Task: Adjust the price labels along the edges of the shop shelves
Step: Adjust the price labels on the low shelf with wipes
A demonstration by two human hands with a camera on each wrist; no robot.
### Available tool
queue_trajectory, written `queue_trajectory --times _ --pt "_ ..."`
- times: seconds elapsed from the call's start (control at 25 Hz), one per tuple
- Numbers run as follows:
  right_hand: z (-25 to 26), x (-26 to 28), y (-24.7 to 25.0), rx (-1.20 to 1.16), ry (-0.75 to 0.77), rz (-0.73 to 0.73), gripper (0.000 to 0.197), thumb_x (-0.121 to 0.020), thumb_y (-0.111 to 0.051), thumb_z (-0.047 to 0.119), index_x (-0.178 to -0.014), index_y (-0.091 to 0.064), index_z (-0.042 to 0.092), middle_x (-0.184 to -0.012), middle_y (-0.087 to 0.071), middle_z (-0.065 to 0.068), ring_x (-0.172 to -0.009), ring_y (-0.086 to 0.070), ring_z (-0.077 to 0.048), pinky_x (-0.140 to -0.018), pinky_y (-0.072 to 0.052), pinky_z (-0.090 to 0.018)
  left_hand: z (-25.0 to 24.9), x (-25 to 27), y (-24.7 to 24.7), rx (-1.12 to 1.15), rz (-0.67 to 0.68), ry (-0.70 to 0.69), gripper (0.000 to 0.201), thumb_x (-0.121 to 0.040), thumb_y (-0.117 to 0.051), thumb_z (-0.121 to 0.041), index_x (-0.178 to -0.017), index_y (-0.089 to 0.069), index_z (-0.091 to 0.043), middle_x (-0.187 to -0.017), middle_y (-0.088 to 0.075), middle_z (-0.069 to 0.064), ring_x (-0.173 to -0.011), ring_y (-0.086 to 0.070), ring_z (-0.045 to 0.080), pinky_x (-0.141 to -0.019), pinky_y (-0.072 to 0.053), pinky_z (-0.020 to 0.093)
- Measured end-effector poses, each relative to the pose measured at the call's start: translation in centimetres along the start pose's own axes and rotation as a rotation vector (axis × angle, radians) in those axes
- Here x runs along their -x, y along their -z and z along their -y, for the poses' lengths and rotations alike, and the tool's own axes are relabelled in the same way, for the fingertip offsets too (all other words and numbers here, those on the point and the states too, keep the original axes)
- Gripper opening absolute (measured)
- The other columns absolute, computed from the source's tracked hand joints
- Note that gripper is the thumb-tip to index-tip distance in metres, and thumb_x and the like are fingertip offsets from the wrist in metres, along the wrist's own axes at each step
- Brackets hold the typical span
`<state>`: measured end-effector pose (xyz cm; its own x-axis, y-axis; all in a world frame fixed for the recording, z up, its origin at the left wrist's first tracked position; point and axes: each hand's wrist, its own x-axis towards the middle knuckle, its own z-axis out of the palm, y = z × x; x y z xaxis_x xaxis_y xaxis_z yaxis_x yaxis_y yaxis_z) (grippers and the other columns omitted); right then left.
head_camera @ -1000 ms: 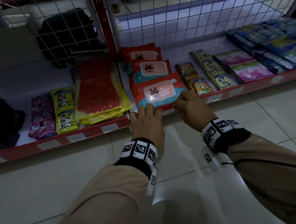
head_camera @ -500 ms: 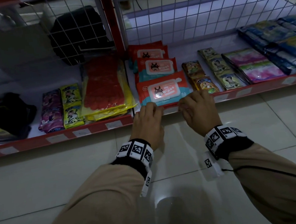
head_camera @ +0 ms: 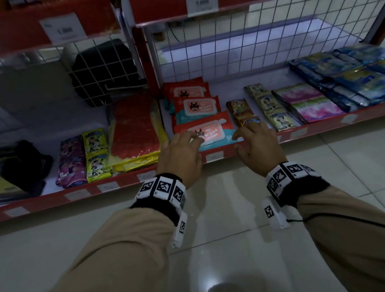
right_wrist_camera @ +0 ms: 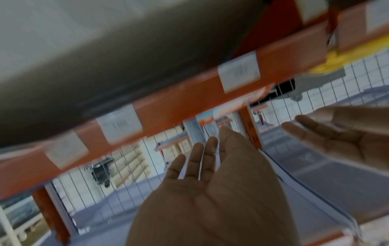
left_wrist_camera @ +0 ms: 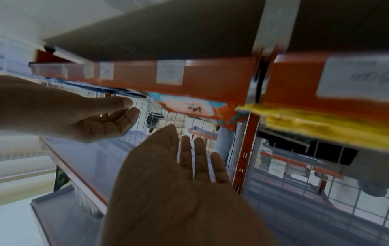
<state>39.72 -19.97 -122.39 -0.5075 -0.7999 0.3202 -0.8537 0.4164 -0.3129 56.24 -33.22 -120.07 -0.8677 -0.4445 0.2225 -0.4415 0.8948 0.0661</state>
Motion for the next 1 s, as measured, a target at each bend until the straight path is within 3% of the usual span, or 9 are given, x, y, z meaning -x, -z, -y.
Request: queue_trajectory --times 0.16,0.36,0.44,0.68,0.88,1.0 --pt "1.6 -2.8 5.2 0.006 0.025 -0.158 0.021 -0.078 -0.065 0.011 -0.098 -0.064 0.008 -0.102 -0.061 -0.017 -0.097 -0.053 -0.037 -0.079 -0.042 -0.043 -0.6 -3.5 6.1 0.002 -0.185 -0.103 0.032 -0.084 -0.055 -0.024 -0.115 -0.060 -0.022 -0.120 -0.055 -0.002 -0.108 -0.048 0.023 -0.087 -0.032 0.035" --pt "4.5 -6.6 12.6 0.047 0.020 -0.316 0.022 -0.081 -0.062 0.014 -0.103 -0.062 0.011 -0.102 -0.060 -0.010 -0.097 -0.050 -0.031 -0.080 -0.038 -0.038 -1.8 -7.1 14.1 0.089 -0.404 -0.259 0.023 -0.084 -0.055 -0.020 -0.106 -0.064 -0.020 -0.107 -0.059 -0.001 -0.100 -0.051 0.023 -0.083 -0.032 0.033" --pt "6.0 -7.7 14.7 0.058 -0.001 -0.313 0.023 -0.083 -0.060 0.014 -0.106 -0.060 0.012 -0.105 -0.059 -0.009 -0.099 -0.049 -0.029 -0.082 -0.039 -0.039 -2.1 -8.0 16.7 0.121 -0.452 -0.268 0.022 -0.084 -0.056 -0.021 -0.105 -0.064 -0.021 -0.106 -0.060 -0.002 -0.100 -0.050 0.023 -0.082 -0.032 0.033" --pt "8.8 -10.0 18.6 0.163 -0.091 -0.340 0.023 -0.083 -0.061 0.018 -0.104 -0.056 0.010 -0.105 -0.057 -0.010 -0.098 -0.049 -0.031 -0.079 -0.042 -0.043 -1.6 -10.0 20.9 0.071 -0.388 -0.260 0.030 -0.087 -0.051 -0.035 -0.114 -0.057 -0.023 -0.117 -0.053 -0.002 -0.113 -0.042 0.023 -0.093 -0.031 0.036" --pt "6.8 -10.4 19.9 0.223 -0.153 -0.342 0.031 -0.084 -0.060 0.019 -0.113 -0.054 0.008 -0.111 -0.055 -0.012 -0.102 -0.048 -0.032 -0.083 -0.043 -0.043 -1.7 -11.4 20.5 0.003 -0.351 -0.287 0.038 -0.087 -0.052 -0.039 -0.122 -0.053 -0.024 -0.125 -0.048 -0.001 -0.119 -0.037 0.024 -0.100 -0.030 0.038" --pt "4.7 -10.7 20.2 0.218 -0.172 -0.376 0.040 -0.084 -0.060 0.020 -0.122 -0.051 0.009 -0.116 -0.053 -0.014 -0.105 -0.047 -0.033 -0.085 -0.043 -0.044 -2.8 -12.6 19.6 -0.045 -0.398 -0.300 0.044 -0.086 -0.053 -0.036 -0.128 -0.049 -0.024 -0.127 -0.047 0.000 -0.119 -0.037 0.025 -0.098 -0.029 0.039"
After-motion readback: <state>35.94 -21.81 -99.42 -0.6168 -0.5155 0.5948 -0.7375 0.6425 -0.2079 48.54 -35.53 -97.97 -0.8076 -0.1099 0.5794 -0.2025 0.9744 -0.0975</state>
